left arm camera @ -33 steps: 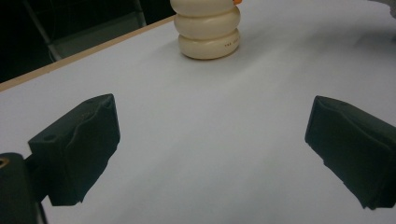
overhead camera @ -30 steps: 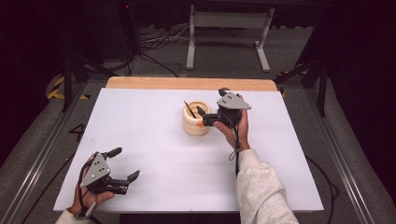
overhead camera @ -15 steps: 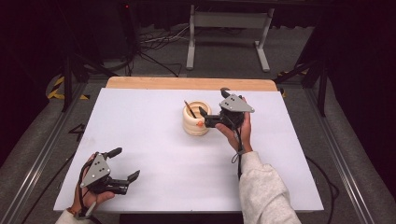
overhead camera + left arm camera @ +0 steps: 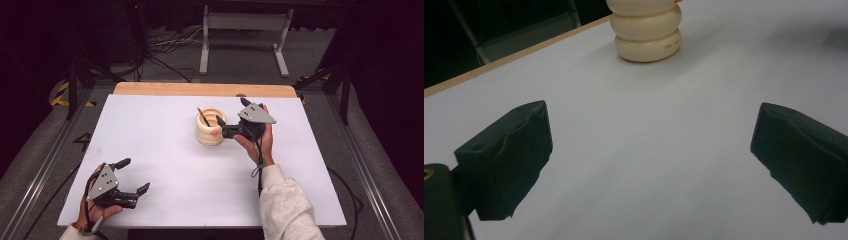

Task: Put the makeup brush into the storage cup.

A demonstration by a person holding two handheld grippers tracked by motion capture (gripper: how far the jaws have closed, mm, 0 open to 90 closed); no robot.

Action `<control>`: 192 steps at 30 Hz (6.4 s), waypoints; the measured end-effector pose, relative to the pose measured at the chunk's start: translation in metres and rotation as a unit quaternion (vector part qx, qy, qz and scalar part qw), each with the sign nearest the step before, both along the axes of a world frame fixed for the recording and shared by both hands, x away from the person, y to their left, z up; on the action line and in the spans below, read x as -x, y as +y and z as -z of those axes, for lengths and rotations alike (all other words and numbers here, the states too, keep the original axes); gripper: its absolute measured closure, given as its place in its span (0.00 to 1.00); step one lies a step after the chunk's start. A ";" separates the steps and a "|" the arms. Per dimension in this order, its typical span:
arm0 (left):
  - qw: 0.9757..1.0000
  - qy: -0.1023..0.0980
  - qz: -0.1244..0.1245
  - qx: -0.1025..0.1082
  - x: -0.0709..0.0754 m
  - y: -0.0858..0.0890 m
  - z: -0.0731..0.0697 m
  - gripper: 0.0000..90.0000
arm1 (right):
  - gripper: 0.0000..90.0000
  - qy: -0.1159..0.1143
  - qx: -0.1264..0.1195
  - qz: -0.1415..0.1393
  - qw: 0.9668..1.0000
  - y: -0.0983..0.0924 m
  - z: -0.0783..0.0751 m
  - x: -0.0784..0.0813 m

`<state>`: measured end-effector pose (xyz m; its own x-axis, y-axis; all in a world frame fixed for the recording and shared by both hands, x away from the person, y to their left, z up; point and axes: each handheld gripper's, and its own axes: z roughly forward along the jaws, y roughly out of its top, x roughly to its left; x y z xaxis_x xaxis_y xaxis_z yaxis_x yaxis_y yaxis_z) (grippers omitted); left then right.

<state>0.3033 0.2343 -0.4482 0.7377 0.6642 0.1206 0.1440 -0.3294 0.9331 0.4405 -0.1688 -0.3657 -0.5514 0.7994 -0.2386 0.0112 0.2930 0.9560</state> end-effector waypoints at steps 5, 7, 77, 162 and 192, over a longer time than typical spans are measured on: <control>1.000 0.000 -0.001 0.000 0.000 0.000 0.000 0.05 | 0.05 -0.001 0.004 -0.005 1.000 -0.001 -0.001 0.002; 1.000 0.000 0.000 0.000 0.000 0.000 0.000 0.05 | 0.05 -0.002 0.006 -0.002 1.000 -0.002 -0.001 0.004; 1.000 0.002 0.000 -0.004 -0.001 -0.002 0.001 0.05 | 0.03 -0.033 0.044 -0.030 0.998 -0.040 0.010 0.067; 1.000 0.004 0.005 -0.010 -0.002 -0.004 0.002 0.05 | 0.04 -0.004 0.089 0.012 0.996 -0.120 0.062 0.117; 1.000 -0.001 0.006 -0.011 -0.002 -0.005 0.000 0.05 | 0.03 0.002 0.065 0.026 0.998 -0.153 0.080 0.143</control>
